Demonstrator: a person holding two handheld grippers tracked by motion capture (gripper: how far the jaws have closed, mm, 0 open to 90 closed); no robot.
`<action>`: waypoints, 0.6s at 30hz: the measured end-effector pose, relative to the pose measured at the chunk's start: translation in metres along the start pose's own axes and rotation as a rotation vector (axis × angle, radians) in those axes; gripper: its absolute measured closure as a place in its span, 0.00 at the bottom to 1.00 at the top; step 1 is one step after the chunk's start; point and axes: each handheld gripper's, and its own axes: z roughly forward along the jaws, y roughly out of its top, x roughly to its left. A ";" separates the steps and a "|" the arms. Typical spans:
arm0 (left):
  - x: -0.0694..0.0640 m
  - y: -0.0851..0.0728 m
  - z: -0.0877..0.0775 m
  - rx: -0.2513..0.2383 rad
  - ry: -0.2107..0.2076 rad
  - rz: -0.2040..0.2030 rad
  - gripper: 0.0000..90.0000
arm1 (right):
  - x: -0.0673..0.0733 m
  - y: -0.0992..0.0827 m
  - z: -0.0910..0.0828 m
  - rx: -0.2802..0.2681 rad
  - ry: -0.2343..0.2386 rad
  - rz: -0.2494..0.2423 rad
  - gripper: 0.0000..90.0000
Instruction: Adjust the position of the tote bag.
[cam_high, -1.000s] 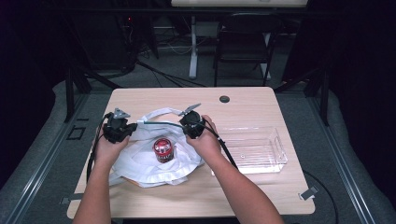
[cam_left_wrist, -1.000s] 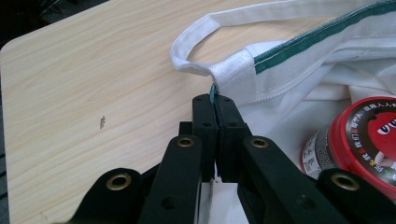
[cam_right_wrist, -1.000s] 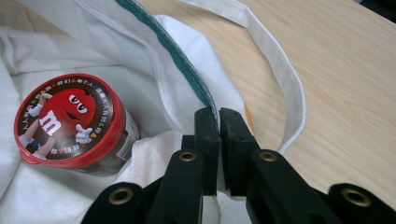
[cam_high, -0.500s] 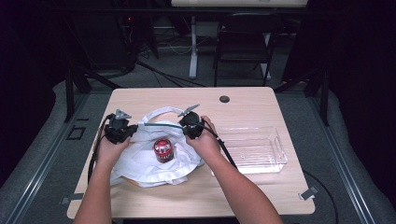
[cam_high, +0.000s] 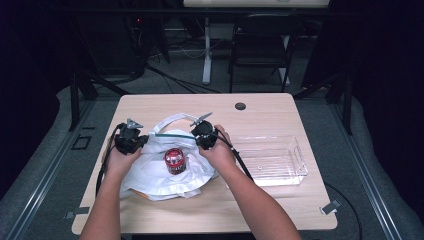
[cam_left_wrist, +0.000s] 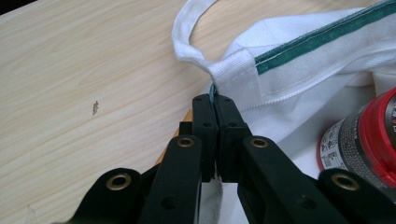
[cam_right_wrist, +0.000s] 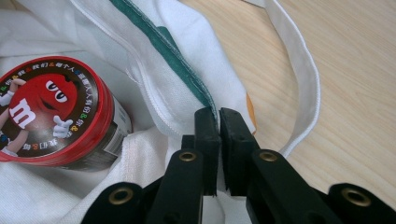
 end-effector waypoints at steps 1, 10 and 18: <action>0.000 0.000 0.001 0.000 -0.003 0.000 0.99 | 0.000 0.000 0.001 -0.002 0.002 0.000 0.96; -0.002 0.000 0.003 0.024 0.004 0.011 0.99 | 0.000 -0.001 0.004 0.004 0.002 0.011 0.96; -0.004 0.000 0.008 0.045 0.020 0.018 0.99 | 0.000 0.000 0.005 0.035 -0.006 -0.008 0.96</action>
